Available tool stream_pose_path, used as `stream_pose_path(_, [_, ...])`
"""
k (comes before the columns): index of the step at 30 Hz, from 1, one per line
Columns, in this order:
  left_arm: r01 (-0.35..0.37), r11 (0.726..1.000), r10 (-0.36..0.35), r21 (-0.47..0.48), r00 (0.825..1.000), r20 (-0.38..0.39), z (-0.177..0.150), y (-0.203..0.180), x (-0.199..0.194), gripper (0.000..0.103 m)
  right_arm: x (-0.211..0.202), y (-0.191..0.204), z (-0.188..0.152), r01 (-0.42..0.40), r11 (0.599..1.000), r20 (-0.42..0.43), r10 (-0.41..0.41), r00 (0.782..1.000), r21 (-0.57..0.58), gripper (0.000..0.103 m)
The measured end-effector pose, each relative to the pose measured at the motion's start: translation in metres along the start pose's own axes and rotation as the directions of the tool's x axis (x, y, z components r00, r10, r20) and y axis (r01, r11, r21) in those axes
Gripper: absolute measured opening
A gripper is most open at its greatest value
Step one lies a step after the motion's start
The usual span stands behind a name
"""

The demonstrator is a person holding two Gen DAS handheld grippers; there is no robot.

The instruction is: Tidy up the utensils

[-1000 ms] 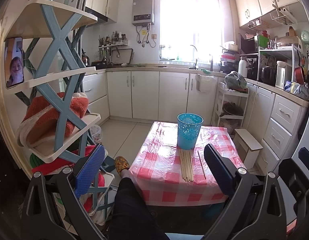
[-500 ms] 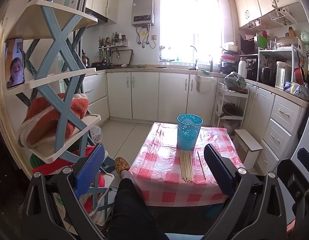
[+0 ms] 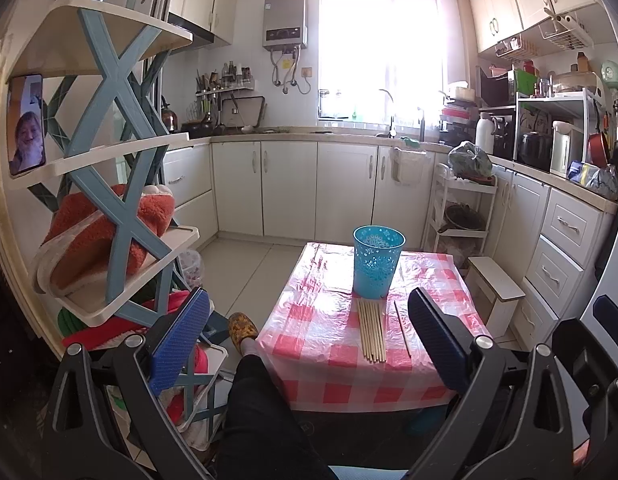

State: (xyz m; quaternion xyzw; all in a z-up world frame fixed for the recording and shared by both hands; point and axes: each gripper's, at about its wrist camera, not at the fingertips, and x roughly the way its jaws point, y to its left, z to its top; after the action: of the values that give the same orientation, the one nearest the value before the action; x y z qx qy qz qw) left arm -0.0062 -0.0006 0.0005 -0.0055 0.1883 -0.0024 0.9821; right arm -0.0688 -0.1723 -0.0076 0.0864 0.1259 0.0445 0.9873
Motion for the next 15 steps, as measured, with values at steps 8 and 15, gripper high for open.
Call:
stream_pose_path(8, [0.0, 1.0, 0.0, 0.0, 1.0, 0.0, -0.0001, 0.0, 0.0005, 0.095, 0.0027, 0.0019, 0.0005, -0.003, 1.0, -0.003, 0.003, 1.0, 0.0, 0.096])
stream_pose_path(15, [-0.003, 1.0, 0.003, -0.002, 1.0, -0.004, -0.0011, 0.001, 0.0049, 0.095, 0.0051, 0.0026, -0.0018, -0.018, 1.0, 0.013, 0.018, 1.0, -0.007, 0.096])
